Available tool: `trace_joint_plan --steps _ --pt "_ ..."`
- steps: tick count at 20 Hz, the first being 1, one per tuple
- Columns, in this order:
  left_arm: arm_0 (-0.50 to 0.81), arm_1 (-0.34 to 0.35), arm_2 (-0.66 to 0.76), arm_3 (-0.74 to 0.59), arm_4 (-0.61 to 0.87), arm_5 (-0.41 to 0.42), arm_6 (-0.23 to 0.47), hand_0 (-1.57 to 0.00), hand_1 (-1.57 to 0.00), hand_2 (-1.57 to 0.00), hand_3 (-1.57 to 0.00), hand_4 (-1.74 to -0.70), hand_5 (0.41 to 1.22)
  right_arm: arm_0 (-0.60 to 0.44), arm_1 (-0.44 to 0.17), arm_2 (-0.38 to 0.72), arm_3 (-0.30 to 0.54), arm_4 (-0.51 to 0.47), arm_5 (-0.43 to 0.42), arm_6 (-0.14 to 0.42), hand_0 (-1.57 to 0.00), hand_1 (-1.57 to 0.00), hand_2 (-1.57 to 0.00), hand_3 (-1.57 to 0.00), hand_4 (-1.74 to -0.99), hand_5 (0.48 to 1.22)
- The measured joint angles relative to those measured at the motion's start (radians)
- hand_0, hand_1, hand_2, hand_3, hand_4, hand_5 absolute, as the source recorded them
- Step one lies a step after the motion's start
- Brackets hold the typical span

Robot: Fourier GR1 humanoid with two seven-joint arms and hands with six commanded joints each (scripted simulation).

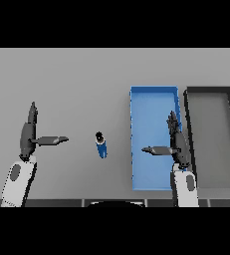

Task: Pick up the blue pipe and place it into the blue bin.

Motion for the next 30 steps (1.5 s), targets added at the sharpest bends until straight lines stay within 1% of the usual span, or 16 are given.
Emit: trace_joint_plan --steps 6,7,8,9,11,13,15,16,18,19,22,25,27,28,29,30 --pt "0.016 -0.005 -0.009 -0.014 -0.008 0.006 -0.014 0.00 0.00 0.00 0.00 -1.01 0.586 0.007 -0.014 -0.009 -0.007 -0.008 0.005 -0.003 0.00 0.00 0.00 0.00 -1.222 0.603" --pt "0.040 0.058 -0.043 -0.022 -0.019 -0.098 -0.072 0.00 0.00 0.00 0.00 -1.01 0.588 0.039 -0.072 0.018 -0.041 0.037 0.037 -0.069 0.00 0.00 0.00 0.00 -1.227 0.603" --pt "0.055 0.095 -0.059 -0.030 -0.023 -0.156 -0.103 0.00 0.00 0.00 0.00 -1.01 0.588 0.069 -0.097 0.042 -0.067 0.064 0.060 -0.094 0.00 0.00 0.00 0.00 -1.230 0.601" --pt "0.058 0.126 -0.064 -0.025 -0.026 -0.194 -0.117 0.00 0.00 0.00 0.00 -1.01 0.588 0.086 -0.118 0.051 -0.093 0.076 0.069 -0.098 0.00 0.00 0.00 0.00 -1.228 0.599" --pt "0.082 0.156 -0.071 -0.040 -0.026 -0.231 -0.142 0.00 0.00 0.00 0.00 -1.01 0.587 0.106 -0.138 0.061 -0.119 0.087 0.082 -0.093 0.00 0.00 0.00 0.00 -1.231 0.599" --pt "0.075 0.169 -0.071 -0.036 -0.020 -0.251 -0.138 0.00 0.00 0.00 0.00 -1.01 0.589 0.102 -0.133 0.080 -0.132 0.108 0.076 -0.054 0.00 0.00 0.00 0.00 -1.226 0.593" --pt "0.094 0.176 -0.077 -0.056 0.004 -0.296 -0.179 0.00 0.00 0.00 0.00 -1.02 0.594 0.108 -0.137 0.077 -0.126 0.109 0.077 -0.054 0.00 0.00 0.00 0.00 -1.218 0.589" --pt "0.095 0.174 -0.090 -0.066 0.012 -0.318 -0.178 0.00 0.00 0.00 0.00 -1.02 0.587 0.115 -0.143 0.080 -0.138 0.111 0.082 -0.070 0.00 0.00 0.00 0.00 -1.216 0.587" --pt "0.103 0.200 -0.117 -0.098 0.008 -0.361 -0.164 0.00 0.00 0.00 0.00 -1.02 0.573 0.116 -0.136 0.088 -0.133 0.122 0.077 -0.061 0.00 0.00 0.00 0.00 -1.220 0.589" --pt "0.102 0.208 -0.131 -0.105 0.006 -0.383 -0.153 0.00 0.00 0.00 0.00 -1.03 0.565 0.113 -0.148 0.076 -0.139 0.106 0.085 -0.070 0.00 0.00 0.00 0.00 -1.225 0.595" --pt "0.096 0.215 -0.187 -0.149 -0.009 -0.426 -0.101 0.00 0.00 0.00 0.00 -1.05 0.513 0.101 -0.147 0.083 -0.122 0.113 0.093 -0.104 0.00 0.00 0.00 0.00 -1.229 0.606" --pt "0.083 0.189 -0.246 -0.178 -0.017 -0.454 -0.033 0.00 0.00 0.00 0.00 -1.09 0.480 0.102 -0.140 0.086 -0.127 0.112 0.092 -0.111 0.00 0.00 0.00 0.00 -1.244 0.607" --pt "0.075 0.161 -0.285 -0.179 -0.042 -0.465 -0.028 0.00 0.00 0.00 0.00 -1.09 0.463 0.091 -0.143 0.079 -0.115 0.117 0.084 -0.095 0.00 0.00 0.00 0.00 -1.256 0.616" --pt "0.064 0.153 -0.297 -0.175 -0.054 -0.470 -0.029 0.00 0.00 0.00 0.00 -1.10 0.454 0.097 -0.141 0.082 -0.131 0.114 0.085 -0.109 0.00 0.00 0.00 0.00 -1.257 0.617" --pt "0.067 0.145 -0.312 -0.178 -0.071 -0.469 -0.040 0.00 0.00 0.00 0.00 -1.10 0.447 0.097 -0.147 0.079 -0.118 0.114 0.091 -0.102 0.00 0.00 0.00 0.00 -1.262 0.617" --pt "0.072 0.129 -0.328 -0.173 -0.083 -0.471 -0.040 0.00 0.00 0.00 0.00 -1.11 0.447 0.106 -0.142 0.082 -0.120 0.111 0.093 -0.122 0.00 0.00 0.00 0.00 -1.263 0.617"
